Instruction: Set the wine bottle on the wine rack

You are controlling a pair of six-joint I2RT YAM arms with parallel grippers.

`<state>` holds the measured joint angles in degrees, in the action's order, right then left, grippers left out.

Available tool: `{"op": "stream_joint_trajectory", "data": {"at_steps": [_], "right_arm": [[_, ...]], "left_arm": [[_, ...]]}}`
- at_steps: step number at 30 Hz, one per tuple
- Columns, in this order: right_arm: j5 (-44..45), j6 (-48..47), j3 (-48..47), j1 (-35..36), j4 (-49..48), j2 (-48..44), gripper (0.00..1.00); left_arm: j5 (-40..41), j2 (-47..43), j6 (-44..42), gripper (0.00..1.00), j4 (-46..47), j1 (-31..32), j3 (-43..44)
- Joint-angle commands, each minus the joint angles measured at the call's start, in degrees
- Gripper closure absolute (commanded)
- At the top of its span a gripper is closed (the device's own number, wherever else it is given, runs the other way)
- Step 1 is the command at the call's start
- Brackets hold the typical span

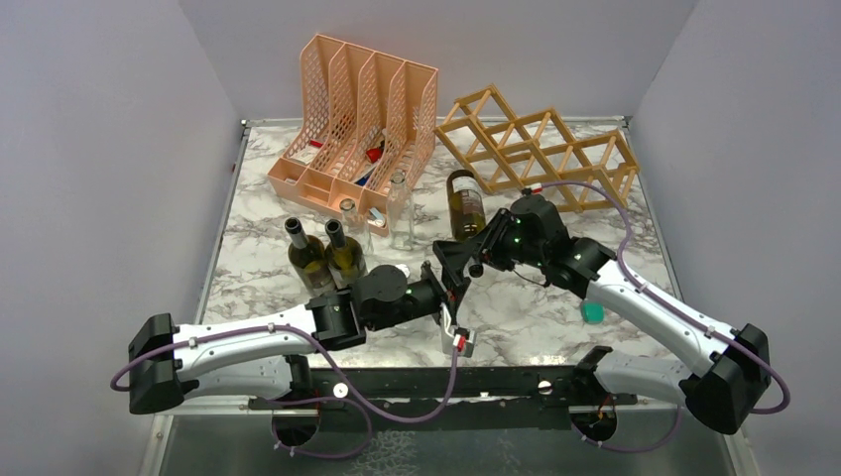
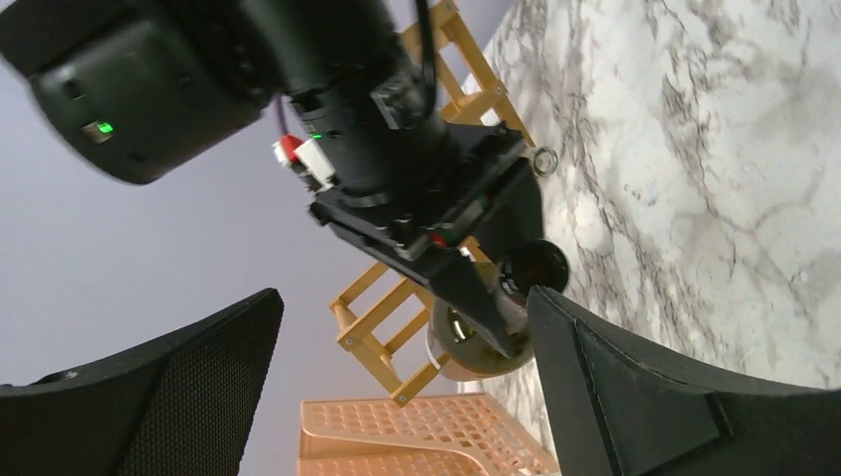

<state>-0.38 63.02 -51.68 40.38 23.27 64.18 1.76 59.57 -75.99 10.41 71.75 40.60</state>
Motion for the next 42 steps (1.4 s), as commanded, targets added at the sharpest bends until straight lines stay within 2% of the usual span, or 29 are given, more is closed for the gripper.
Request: {"op": "stream_joint_trajectory", "data": {"at_steps": [1, 4, 6, 8, 10, 14, 20, 26, 34, 42], "right_arm": [[5.8, -3.0, -3.3, -0.3, -4.7, -0.9, 0.99], [7.6, -4.6, -0.4, -0.3, -7.0, -2.2, 0.99], [9.1, -6.3, 2.0, -0.2, -8.1, -3.8, 0.99], [10.2, -7.9, 4.5, -0.3, -9.0, -5.6, 0.99], [11.1, -9.8, 6.9, -0.2, -9.9, -7.7, 0.99], [12.4, -11.8, 11.1, -0.2, -11.9, -9.9, 0.99], [15.8, -14.4, 14.4, -0.2, -18.8, -8.0, 0.99], [20.7, -16.7, 15.5, -0.2, -27.0, -4.2, 0.99], [25.7, -14.2, 15.6, -0.3, -32.0, -0.6, 0.99], [30.6, -10.7, 15.1, -0.2, -29.5, 0.8, 0.99]], "left_arm": [[2.4, -2.3, 13.1, 0.01, 2.0, -0.2, 4.1], [7.4, -2.9, 24.6, 0.01, 4.4, -0.8, 7.0], [12.9, -2.6, 35.2, 0.01, 4.6, -1.2, 10.3], [20.0, -1.6, 44.7, 0.01, 2.8, -1.7, 15.1], [23.3, -1.1, 51.2, 0.01, 0.7, -3.6, 18.9], [20.2, -1.5, 63.9, 0.01, -2.8, -8.9, 22.0], [15.1, 2.8, 79.3, 0.01, -17.2, -19.1, 30.8], [5.9, 6.4, 87.5, 0.01, -26.1, -27.3, 35.3], [-1.6, 8.0, 90.7, 0.01, -28.1, -34.9, 35.7], [-4.7, 8.7, 91.9, 0.01, -28.5, -39.0, 36.0]]}}
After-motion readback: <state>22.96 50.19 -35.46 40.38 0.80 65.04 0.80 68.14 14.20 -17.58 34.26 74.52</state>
